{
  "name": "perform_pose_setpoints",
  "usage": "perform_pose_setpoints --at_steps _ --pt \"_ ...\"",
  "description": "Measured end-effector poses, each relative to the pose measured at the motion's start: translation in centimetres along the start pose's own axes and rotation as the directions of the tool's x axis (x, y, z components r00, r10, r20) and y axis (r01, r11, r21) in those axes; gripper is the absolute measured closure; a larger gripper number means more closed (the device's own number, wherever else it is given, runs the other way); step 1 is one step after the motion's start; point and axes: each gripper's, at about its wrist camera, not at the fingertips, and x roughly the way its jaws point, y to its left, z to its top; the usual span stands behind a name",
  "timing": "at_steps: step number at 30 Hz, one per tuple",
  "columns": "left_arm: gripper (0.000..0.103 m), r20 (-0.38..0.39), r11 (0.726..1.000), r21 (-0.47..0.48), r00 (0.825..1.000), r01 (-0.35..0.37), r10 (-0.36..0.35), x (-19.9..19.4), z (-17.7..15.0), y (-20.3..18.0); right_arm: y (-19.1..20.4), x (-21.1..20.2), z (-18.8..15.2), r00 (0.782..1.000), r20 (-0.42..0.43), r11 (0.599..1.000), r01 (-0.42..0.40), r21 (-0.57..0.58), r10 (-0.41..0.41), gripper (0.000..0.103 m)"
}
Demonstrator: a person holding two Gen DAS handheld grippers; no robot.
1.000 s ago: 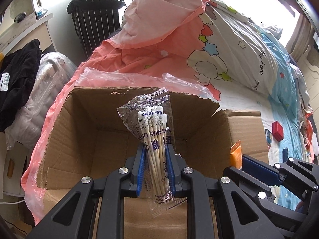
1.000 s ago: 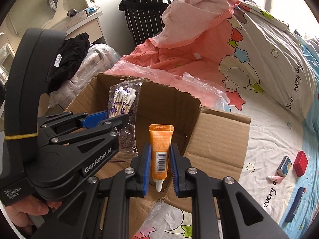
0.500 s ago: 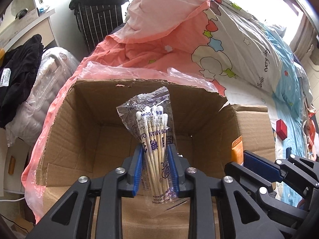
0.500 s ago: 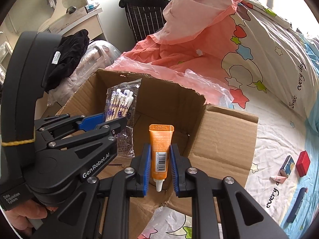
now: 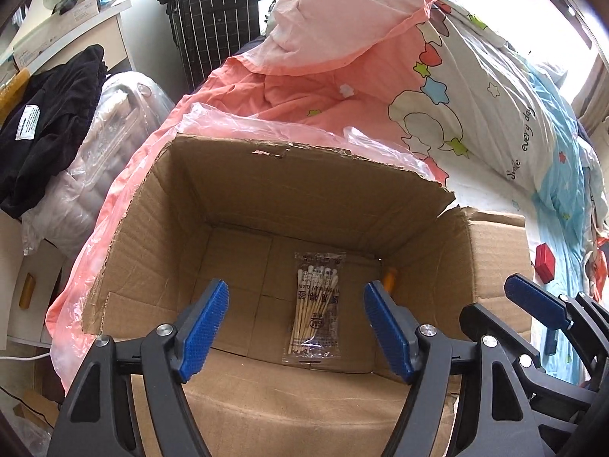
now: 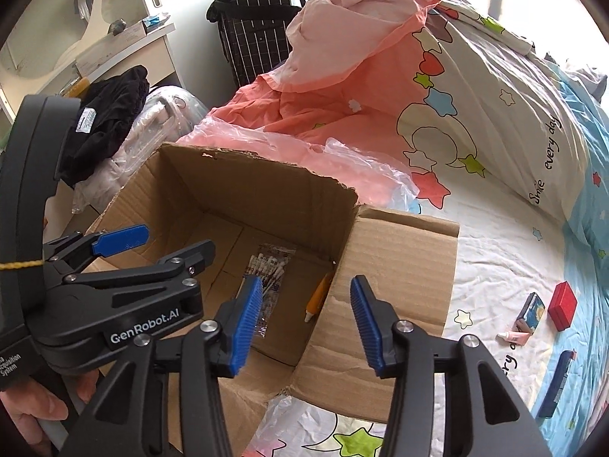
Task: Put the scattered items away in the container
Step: 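Open both tools to drop the swab bag and orange tube into the box, then withdraw both open tools from the box back over the bed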
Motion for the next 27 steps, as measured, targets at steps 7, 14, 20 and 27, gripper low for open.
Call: perform_pose_setpoints --at_steps 7,14,20,27 --pt "0.025 0.012 1.000 0.004 1.000 -0.008 0.008 -0.8 -0.1 -0.5 -0.7 -0.9 -0.2 0.999 0.007 0.999 0.044 0.011 -0.045 0.041" --pt "0.010 0.040 0.999 -0.004 0.998 -0.041 0.041 -1.8 -0.5 -0.9 -2.2 -1.4 -0.7 0.999 0.003 0.997 0.039 0.059 -0.039 0.023" --pt "0.010 0.011 0.999 0.007 0.999 -0.039 0.039 -1.8 -0.9 -1.5 -2.6 -1.9 -1.4 0.999 -0.004 0.997 0.047 0.066 -0.047 0.023" --pt "0.009 -0.035 0.998 0.064 0.999 -0.006 0.009 -1.7 -1.7 -3.2 -4.2 -2.5 -2.5 0.997 -0.018 0.991 0.080 0.104 -0.078 0.023"
